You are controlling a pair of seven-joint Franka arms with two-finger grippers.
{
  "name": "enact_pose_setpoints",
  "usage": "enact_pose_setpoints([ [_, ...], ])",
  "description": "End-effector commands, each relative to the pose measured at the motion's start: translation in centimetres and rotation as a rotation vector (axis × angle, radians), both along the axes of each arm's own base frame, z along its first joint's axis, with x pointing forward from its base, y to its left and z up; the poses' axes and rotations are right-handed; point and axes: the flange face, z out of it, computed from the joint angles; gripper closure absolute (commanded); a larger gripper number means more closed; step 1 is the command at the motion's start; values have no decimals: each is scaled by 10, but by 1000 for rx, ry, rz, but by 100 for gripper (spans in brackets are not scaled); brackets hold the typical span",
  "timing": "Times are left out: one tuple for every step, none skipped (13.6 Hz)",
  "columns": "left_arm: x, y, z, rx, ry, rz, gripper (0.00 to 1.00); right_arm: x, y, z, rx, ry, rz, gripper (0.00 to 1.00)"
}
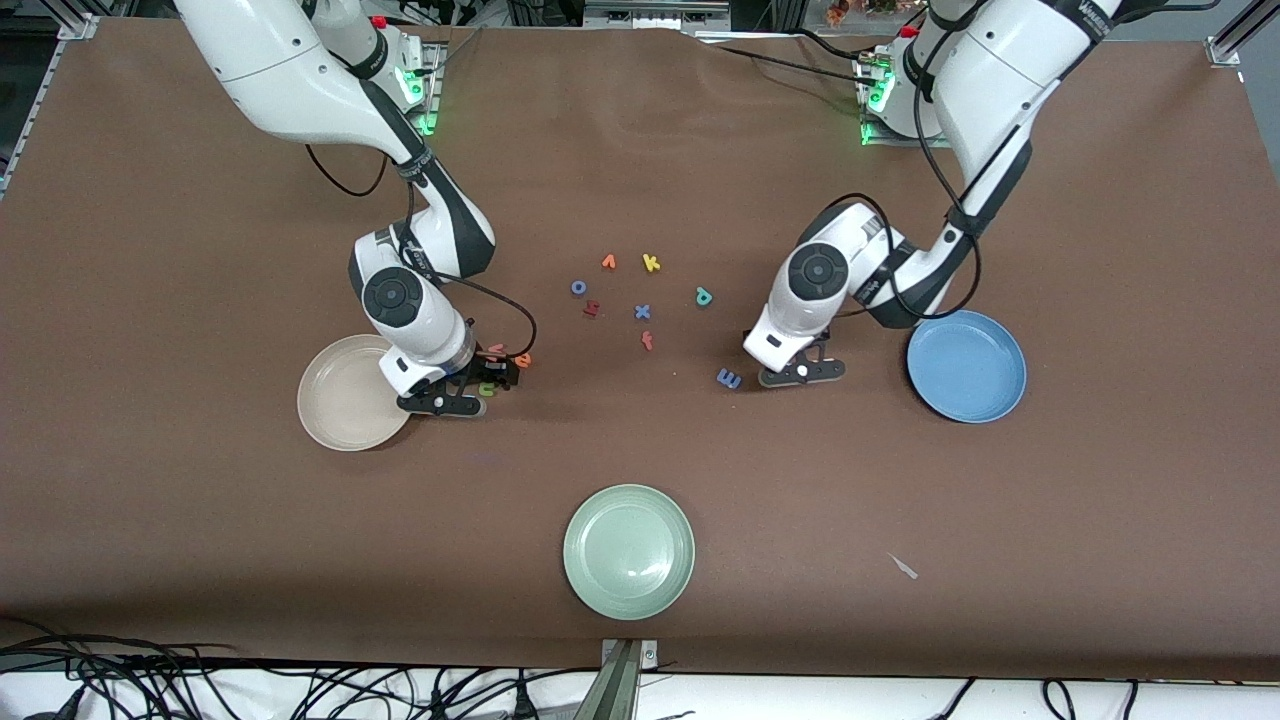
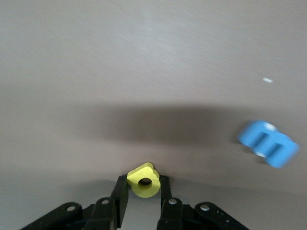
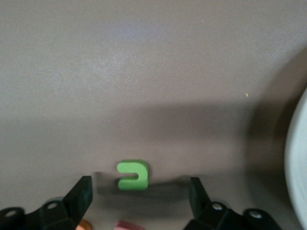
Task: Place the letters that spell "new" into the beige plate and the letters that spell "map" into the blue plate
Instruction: 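Grasp the green u with the right gripper while the left grasps yellow d, then drop the green u on the cream plate while the left drops d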
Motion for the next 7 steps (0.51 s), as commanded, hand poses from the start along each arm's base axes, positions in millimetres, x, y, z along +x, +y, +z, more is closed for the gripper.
enact_pose_setpoints([
  [23,44,36,12,33,-78,88,1,0,-8,-5,-23,1,19],
  [29,64,48,4,59,-111,88,1,0,-9,-7,-22,3,26],
  [35,88,58,7,93,-150,88,1,0,-9,-13,-25,14,37],
  [41,111,65,9,122,-196,88,2,-1,-9,-15,-27,16,49],
  [44,132,68,10,154,-241,88,2,-1,-9,-15,-27,16,62],
  [48,154,69,3,177,-284,88,2,-1,-9,-16,-27,19,74],
  [51,177,67,-5,192,-334,88,2,-1,-9,-16,-27,19,81],
])
